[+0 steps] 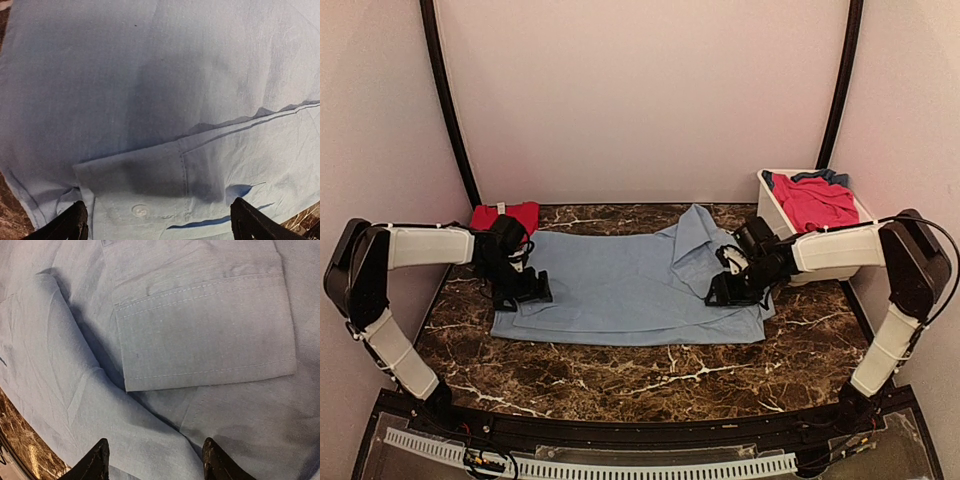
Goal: Fold and stack the mixed laundry pile
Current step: Smooth out the 1/3-folded shirt at the center of the board, then move the 1/3-folded shirt to the center of the board.
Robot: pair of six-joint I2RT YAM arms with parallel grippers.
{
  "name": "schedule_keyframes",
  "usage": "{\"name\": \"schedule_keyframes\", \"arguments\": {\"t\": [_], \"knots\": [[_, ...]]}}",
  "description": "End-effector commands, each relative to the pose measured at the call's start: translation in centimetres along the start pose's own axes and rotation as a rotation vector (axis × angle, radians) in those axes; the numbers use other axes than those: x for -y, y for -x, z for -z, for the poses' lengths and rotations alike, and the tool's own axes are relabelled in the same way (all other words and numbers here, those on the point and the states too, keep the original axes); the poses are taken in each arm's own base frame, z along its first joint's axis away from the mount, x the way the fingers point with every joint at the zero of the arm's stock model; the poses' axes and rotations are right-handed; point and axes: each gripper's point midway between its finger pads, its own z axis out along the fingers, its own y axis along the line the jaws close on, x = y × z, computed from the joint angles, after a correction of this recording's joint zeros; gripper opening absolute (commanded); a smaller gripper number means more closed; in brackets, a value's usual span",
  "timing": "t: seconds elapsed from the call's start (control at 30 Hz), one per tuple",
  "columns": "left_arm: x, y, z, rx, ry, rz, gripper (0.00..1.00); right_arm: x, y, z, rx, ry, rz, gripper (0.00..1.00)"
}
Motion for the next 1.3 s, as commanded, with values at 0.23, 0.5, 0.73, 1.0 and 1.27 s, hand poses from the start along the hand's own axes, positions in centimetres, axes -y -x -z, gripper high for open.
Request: {"name": "schedule_keyframes", "arguments": {"t": [0.23,0.5,0.73,1.0,1.27], "knots": [[1.4,2.3,6.4,0.152,0.041,-0.132,0.99,-4.2,3.6,5.3,0.119,0.042,0.128,0.59],[3.2,2.6,2.3,0.050,0.004,-0.130,0.99,-5.5,3.5,0.6,0.031,0.125,0.132,0.58],[1.5,-1.0,-1.0,-0.035,0.006,-0.048,0.99,-3.9,0.3,-2.5,-0.046,0.135,0.079,0.58],[0.1,-5.4,-1.4,-0.068,0.008,0.036,0.99,-3.3,-4.2,-2.2,-0.096,0.128,0.009,0.58],[0.3,-6.1,1.0,-0.014,-0.013,0.026,0.99,-5.8,-3.7,1.3,-0.015,0.162,0.029,0.58]]}}
